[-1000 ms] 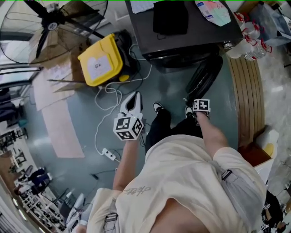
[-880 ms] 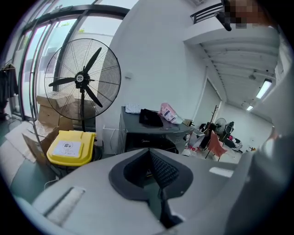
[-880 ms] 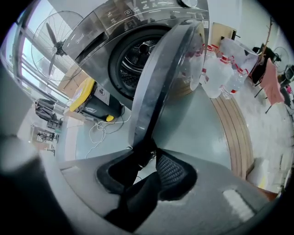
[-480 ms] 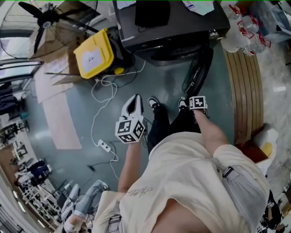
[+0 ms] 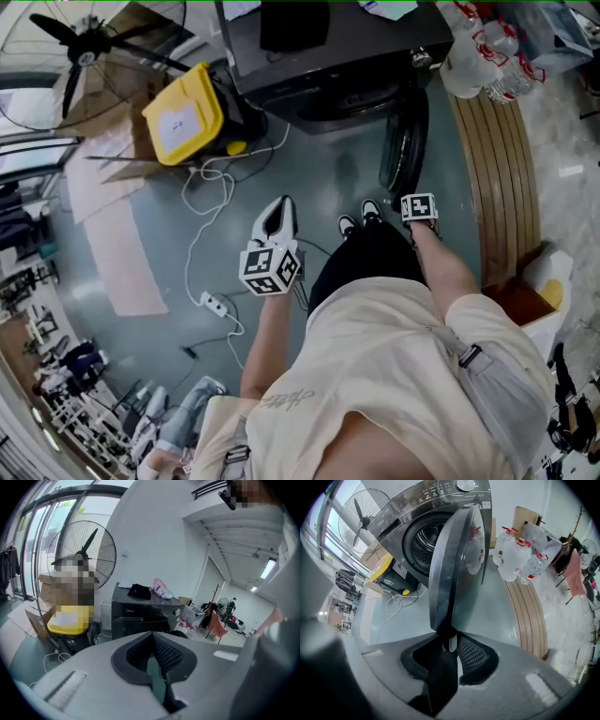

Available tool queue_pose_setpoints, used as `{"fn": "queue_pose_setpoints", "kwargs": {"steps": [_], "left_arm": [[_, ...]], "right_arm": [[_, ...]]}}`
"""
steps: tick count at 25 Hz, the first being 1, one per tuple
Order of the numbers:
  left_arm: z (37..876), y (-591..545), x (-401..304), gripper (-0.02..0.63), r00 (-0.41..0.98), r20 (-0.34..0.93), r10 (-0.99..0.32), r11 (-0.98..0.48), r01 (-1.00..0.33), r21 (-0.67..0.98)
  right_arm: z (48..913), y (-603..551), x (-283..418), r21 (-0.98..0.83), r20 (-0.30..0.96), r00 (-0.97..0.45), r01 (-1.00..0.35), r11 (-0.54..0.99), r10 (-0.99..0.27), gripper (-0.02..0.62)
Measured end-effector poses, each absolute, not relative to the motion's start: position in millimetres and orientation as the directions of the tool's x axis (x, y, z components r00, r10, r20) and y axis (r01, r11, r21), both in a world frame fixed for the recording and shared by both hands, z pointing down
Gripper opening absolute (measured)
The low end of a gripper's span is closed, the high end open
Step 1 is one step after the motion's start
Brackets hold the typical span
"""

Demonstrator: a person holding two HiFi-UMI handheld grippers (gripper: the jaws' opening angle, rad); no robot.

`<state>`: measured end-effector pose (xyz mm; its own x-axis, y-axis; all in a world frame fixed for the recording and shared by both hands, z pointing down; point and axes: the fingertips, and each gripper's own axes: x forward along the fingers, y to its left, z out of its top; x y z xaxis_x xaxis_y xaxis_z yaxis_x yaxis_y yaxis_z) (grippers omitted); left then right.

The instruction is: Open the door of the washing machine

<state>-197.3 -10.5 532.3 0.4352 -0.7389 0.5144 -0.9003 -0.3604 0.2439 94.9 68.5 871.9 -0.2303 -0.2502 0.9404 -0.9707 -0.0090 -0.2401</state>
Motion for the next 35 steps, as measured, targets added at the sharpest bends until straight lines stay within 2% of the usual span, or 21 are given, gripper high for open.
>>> {"fn": "queue_pose_setpoints", "kwargs": {"steps": [2, 5, 9, 12, 15, 20, 25, 35], "left_arm": [[534.6, -7.4, -189.8, 0.017, 0.463, 0.511, -0.725, -0.386, -0.886, 0.255], [539.1, -0.2, -180.2, 0.017, 0.513, 0.511, -0.69, -0.438, -0.858, 0.269], [554.0, -0.5, -170.9, 0.017, 0.555, 0.53, -0.641, -0.487, -0.828, 0.278], [559.9, 1.2, -158.5, 0.017, 0.57, 0.547, -0.613, -0.518, -0.813, 0.267], [558.4, -2.3, -142.1, 0.017, 0.573, 0.548, -0.609, -0.53, -0.808, 0.256], [556.7, -7.4, -99.8, 0.017, 0.55, 0.553, -0.626, -0.513, -0.825, 0.239], [564.9, 6.5, -35.4, 0.017, 0.548, 0.548, -0.632, -0.466, -0.834, 0.297], [565.4, 18.7, 47.8, 0.017, 0.5, 0.563, -0.658, -0.394, -0.866, 0.309]], "right_arm": [[874.5, 89.9, 125.1, -0.129, 0.977, -0.122, -0.991, -0.03, -0.175, 0.094], [876.3, 94.2, 123.8, -0.206, 0.959, -0.187, -0.976, -0.069, -0.212, 0.09], [870.4, 107.3, 167.7, -0.028, 0.989, -0.022, -0.999, -0.034, -0.143, 0.075], [872.9, 109.7, 179.1, -0.045, 0.989, -0.04, -0.998, -0.035, -0.144, 0.072], [868.4, 116.3, 206.4, 0.023, 0.992, 0.022, -1.0, 0.001, -0.122, 0.067], [866.6, 128.1, 227.6, -0.025, 0.996, -0.031, -0.998, 0.061, -0.09, 0.067], [868.4, 130.5, 256.3, -0.081, 0.993, -0.089, -0.992, 0.095, -0.081, 0.074], [864.4, 123.5, 326.9, -0.129, 0.987, -0.152, -0.947, 0.293, -0.056, 0.072]]}}
